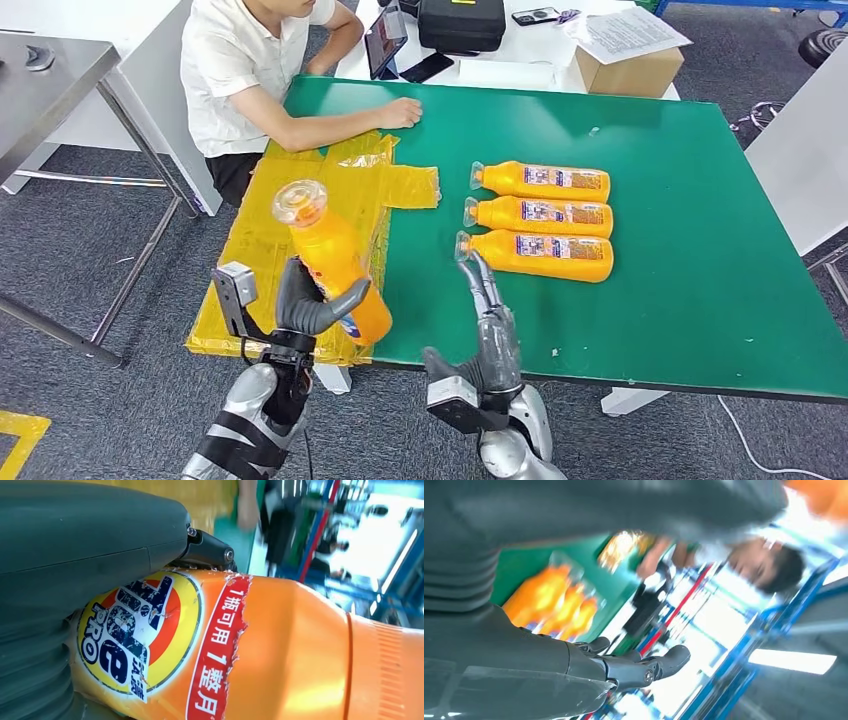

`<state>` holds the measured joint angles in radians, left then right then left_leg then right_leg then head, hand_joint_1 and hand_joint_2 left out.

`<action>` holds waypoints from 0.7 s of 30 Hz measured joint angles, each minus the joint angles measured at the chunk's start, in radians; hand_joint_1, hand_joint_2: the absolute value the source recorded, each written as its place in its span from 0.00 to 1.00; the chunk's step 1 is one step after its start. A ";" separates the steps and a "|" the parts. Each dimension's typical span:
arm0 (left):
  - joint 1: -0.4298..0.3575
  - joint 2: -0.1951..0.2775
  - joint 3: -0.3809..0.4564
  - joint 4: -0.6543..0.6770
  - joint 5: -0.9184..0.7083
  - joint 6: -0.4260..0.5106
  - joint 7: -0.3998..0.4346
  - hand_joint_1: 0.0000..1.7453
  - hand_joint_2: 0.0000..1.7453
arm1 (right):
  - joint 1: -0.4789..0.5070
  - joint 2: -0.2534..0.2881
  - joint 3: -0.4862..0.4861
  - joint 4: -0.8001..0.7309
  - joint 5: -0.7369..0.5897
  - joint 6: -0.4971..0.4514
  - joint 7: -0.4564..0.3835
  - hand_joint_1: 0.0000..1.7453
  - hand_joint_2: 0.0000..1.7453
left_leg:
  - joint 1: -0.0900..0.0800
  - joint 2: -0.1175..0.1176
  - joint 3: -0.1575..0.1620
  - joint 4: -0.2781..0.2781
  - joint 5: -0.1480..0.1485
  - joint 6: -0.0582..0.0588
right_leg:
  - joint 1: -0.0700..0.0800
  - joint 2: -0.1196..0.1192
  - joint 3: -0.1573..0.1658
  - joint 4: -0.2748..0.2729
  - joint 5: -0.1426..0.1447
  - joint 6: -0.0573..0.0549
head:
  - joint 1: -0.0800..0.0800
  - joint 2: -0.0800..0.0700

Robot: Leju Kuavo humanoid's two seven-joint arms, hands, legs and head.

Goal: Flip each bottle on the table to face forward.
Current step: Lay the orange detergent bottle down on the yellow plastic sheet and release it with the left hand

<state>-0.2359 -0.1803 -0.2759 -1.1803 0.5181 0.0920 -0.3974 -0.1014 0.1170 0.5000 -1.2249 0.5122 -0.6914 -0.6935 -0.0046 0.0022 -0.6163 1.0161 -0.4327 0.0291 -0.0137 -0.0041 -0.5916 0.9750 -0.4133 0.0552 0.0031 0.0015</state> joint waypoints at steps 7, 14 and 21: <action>-0.006 0.022 0.036 0.000 -0.020 0.017 0.000 1.00 1.00 | 0.040 0.012 -0.075 -0.052 0.011 -0.002 -0.003 0.00 0.00 | 0.000 0.000 0.000 0.000 0.000 0.000 | 0.000 0.000 0.000 0.000 0.000 0.000 | 0.000 0.000; -0.099 0.062 0.008 0.090 -0.669 0.494 -0.005 1.00 1.00 | 0.095 0.063 -0.212 -0.195 0.135 -0.003 -0.004 0.00 0.00 | 0.000 -0.001 0.000 0.000 0.001 0.000 | 0.000 -0.002 0.000 0.000 0.000 0.000 | 0.000 0.000; -0.301 0.122 -0.097 0.370 -1.191 0.356 0.265 1.00 1.00 | 0.102 0.095 -0.314 -0.325 0.095 -0.004 -0.004 0.00 0.00 | 0.000 -0.001 0.000 0.000 0.003 0.000 | 0.000 -0.002 0.000 0.001 0.001 0.000 | 0.000 0.000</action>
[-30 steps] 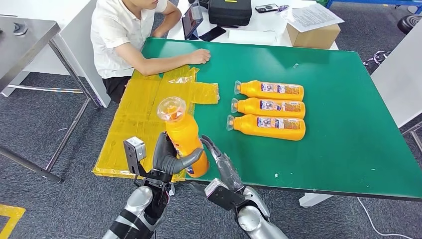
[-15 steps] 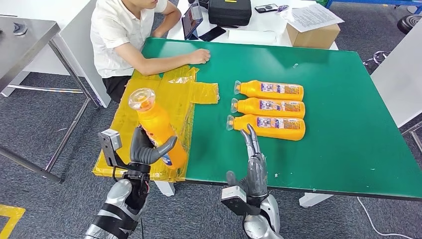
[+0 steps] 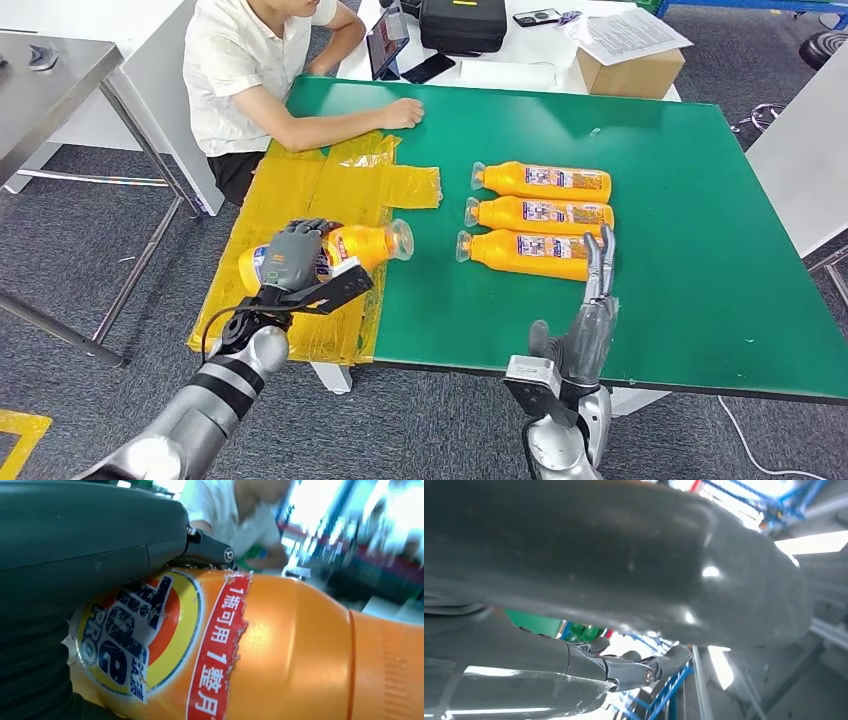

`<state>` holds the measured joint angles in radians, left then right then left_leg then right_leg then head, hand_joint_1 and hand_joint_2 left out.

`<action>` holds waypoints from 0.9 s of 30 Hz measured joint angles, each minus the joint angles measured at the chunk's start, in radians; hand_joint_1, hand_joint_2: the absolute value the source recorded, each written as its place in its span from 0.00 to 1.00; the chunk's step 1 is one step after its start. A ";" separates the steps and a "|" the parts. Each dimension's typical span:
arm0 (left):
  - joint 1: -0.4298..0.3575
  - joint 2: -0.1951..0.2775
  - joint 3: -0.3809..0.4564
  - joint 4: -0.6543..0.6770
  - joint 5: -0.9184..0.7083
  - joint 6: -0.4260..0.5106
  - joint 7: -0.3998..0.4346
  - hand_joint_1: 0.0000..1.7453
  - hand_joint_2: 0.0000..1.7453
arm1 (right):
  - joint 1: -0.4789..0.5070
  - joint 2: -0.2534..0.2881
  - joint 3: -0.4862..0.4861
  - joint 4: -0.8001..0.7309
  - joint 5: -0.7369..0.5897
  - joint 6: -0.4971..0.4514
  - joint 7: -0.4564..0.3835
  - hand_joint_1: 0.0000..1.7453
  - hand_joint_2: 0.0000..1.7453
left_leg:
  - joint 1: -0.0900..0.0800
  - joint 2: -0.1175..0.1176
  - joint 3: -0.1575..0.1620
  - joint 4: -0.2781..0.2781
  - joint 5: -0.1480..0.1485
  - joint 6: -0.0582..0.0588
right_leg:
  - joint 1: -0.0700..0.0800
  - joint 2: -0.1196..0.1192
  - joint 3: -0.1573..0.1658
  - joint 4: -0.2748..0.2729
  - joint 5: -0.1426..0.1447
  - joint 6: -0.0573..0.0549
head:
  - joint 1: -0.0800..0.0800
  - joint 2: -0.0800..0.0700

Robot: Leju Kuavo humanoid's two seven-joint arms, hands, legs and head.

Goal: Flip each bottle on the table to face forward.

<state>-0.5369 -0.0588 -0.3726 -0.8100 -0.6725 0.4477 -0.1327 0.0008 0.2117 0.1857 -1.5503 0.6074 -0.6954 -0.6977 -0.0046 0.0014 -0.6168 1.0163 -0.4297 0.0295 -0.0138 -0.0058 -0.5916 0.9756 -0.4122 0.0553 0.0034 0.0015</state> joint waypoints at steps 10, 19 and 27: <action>-0.166 0.016 -0.103 0.247 -0.201 -0.148 0.038 1.00 1.00 | 0.007 -0.001 0.012 -0.024 -0.095 0.000 0.000 0.00 0.00 | 0.000 0.000 0.000 0.000 0.000 0.000 | 0.000 0.000 -0.001 0.001 0.000 0.000 | 0.000 0.000; -0.210 0.015 -0.130 0.325 -0.167 -0.393 -0.030 1.00 1.00 | 0.006 -0.022 0.047 -0.024 -0.149 0.000 -0.001 0.00 0.00 | 0.000 0.000 0.000 0.000 0.000 0.000 | 0.000 0.000 0.000 0.001 0.000 0.000 | 0.000 0.000; -0.224 0.015 -0.132 0.349 -0.165 -0.400 -0.034 1.00 1.00 | 0.006 -0.032 0.059 -0.024 -0.152 0.000 -0.001 0.00 0.00 | 0.000 0.000 0.000 0.000 0.000 0.000 | 0.000 0.000 0.000 0.001 0.000 0.000 | 0.000 0.000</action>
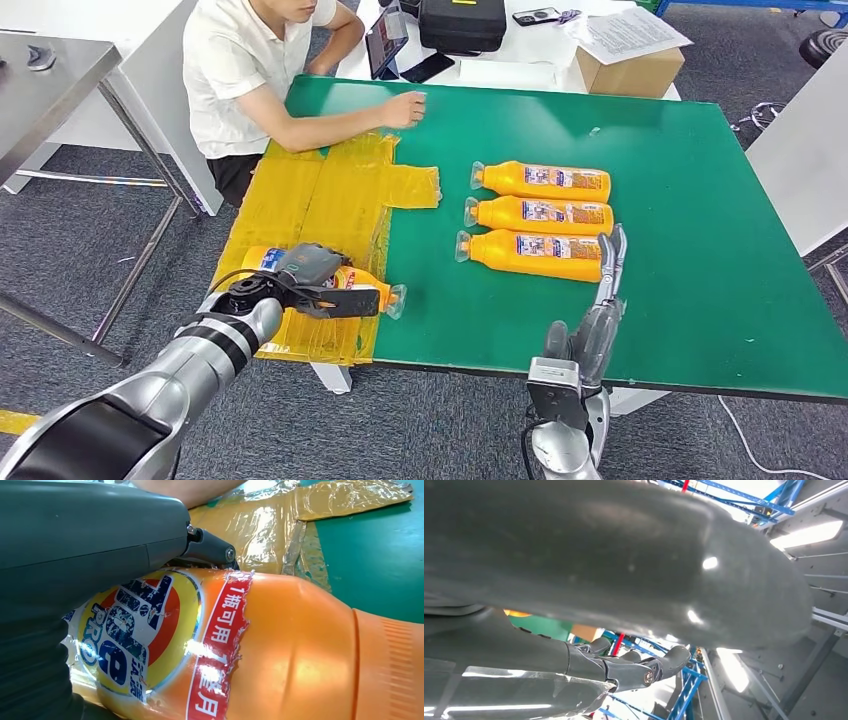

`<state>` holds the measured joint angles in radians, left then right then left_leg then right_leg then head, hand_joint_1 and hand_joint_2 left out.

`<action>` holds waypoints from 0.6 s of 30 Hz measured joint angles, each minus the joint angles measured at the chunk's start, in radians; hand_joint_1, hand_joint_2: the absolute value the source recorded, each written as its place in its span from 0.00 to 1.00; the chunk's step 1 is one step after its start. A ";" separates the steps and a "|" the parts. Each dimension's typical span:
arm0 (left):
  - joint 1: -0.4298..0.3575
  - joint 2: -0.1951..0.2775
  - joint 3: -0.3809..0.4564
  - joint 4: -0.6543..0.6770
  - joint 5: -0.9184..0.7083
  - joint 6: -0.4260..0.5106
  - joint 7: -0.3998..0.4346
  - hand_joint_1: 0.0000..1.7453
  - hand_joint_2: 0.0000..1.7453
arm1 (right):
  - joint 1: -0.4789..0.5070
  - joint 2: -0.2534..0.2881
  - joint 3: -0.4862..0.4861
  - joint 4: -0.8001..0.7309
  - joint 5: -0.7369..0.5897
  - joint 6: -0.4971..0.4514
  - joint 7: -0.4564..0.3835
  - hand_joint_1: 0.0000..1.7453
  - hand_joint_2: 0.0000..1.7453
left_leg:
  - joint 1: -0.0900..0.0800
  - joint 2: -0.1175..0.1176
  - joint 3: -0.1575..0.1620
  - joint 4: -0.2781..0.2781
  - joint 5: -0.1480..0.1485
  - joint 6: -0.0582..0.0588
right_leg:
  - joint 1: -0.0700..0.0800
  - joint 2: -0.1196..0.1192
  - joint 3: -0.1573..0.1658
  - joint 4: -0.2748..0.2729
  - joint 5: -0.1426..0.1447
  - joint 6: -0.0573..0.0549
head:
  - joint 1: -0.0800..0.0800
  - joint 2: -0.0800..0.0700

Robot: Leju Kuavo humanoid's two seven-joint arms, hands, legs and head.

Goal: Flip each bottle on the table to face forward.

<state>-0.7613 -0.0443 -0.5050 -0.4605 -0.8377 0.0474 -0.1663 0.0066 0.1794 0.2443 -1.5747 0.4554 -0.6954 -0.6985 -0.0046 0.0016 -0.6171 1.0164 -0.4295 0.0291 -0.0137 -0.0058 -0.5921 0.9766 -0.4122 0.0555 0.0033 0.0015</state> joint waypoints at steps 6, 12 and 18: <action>-0.008 0.000 -0.003 0.010 0.004 -0.006 -0.001 0.33 1.00 | -0.001 -0.004 0.004 0.000 -0.004 0.000 0.000 0.00 0.00 | 0.000 0.000 0.000 0.000 0.000 0.000 | 0.000 0.000 0.000 0.000 0.000 0.000 | 0.000 0.000; -0.012 -0.004 0.017 0.020 0.082 -0.084 -0.020 0.00 1.00 | -0.002 -0.007 0.015 0.001 -0.012 0.000 0.000 0.00 0.00 | 0.000 0.000 0.000 0.000 0.000 0.000 | 0.000 0.000 0.000 0.000 0.000 0.000 | 0.000 0.000; -0.027 -0.005 0.066 0.026 0.179 -0.203 -0.052 0.00 1.00 | -0.007 -0.011 0.025 0.008 -0.028 0.000 0.000 0.00 0.00 | 0.000 0.000 0.000 0.000 0.000 0.000 | 0.000 0.000 0.000 0.000 0.000 0.000 | 0.000 0.000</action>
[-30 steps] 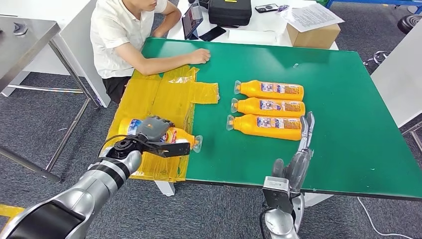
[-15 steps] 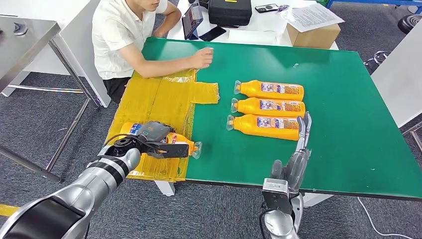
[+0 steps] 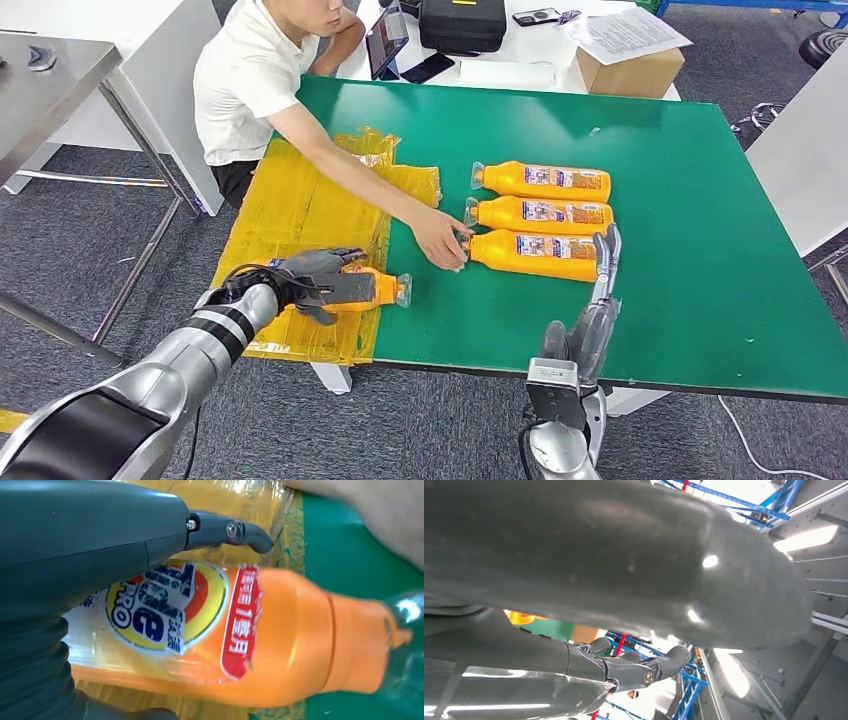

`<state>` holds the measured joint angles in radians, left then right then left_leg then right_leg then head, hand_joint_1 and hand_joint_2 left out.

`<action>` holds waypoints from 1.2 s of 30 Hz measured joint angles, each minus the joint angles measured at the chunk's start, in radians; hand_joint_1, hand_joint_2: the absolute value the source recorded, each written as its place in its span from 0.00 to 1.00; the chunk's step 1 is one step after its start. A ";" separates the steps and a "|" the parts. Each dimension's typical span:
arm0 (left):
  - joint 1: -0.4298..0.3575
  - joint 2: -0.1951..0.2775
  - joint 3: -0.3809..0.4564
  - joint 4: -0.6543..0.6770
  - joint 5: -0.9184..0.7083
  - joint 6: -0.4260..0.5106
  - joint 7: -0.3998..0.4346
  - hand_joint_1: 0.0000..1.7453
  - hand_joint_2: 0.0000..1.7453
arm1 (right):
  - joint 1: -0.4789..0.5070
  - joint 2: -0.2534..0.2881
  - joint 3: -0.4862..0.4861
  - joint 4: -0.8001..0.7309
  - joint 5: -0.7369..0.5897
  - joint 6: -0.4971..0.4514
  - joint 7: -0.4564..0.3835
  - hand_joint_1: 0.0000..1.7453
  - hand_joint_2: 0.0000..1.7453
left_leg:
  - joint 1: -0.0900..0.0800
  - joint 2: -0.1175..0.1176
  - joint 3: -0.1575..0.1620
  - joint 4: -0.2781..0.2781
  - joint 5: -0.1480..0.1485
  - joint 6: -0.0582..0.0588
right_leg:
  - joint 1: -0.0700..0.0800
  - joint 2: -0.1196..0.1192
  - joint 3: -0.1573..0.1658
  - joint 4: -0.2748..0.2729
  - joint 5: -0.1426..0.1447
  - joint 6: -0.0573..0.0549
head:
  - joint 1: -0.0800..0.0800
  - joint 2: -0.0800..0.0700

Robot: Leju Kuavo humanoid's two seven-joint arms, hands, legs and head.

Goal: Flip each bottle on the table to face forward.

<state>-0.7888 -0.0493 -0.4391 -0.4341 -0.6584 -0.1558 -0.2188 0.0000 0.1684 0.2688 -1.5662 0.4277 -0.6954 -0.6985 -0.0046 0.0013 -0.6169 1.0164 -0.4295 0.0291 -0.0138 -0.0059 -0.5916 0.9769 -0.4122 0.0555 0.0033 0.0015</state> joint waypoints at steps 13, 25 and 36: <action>0.042 -0.025 0.080 -0.049 0.172 -0.055 -0.028 0.00 1.00 | -0.002 -0.011 0.001 0.008 0.012 0.000 0.000 0.00 0.00 | 0.000 0.000 0.000 0.000 0.000 0.000 | 0.000 0.000 0.000 0.000 0.000 0.000 | 0.000 0.000; 0.208 -0.080 0.071 -0.323 0.198 0.391 -0.195 0.00 1.00 | 0.020 -0.007 -0.026 0.003 0.111 0.000 0.000 0.00 0.75 | -0.001 0.000 0.000 0.000 -0.001 0.000 | 0.000 0.000 0.000 0.000 0.000 0.000 | 0.000 0.000; 0.498 -0.129 -0.004 -0.805 0.369 0.682 -0.256 0.00 1.00 | 0.065 0.012 -0.150 -0.011 0.455 0.000 0.000 0.00 1.00 | -0.001 0.000 -0.001 0.000 -0.002 0.000 | 0.000 0.000 -0.001 -0.001 -0.001 0.000 | 0.000 0.000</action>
<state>-0.2904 -0.1785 -0.4432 -1.2392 -0.2893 0.5257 -0.4751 0.0649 0.1808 0.1191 -1.5776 0.8823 -0.6954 -0.6985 -0.0052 0.0012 -0.6177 1.0164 -0.4312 0.0287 -0.0141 -0.0059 -0.5930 0.9760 -0.4132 0.0552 0.0032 0.0015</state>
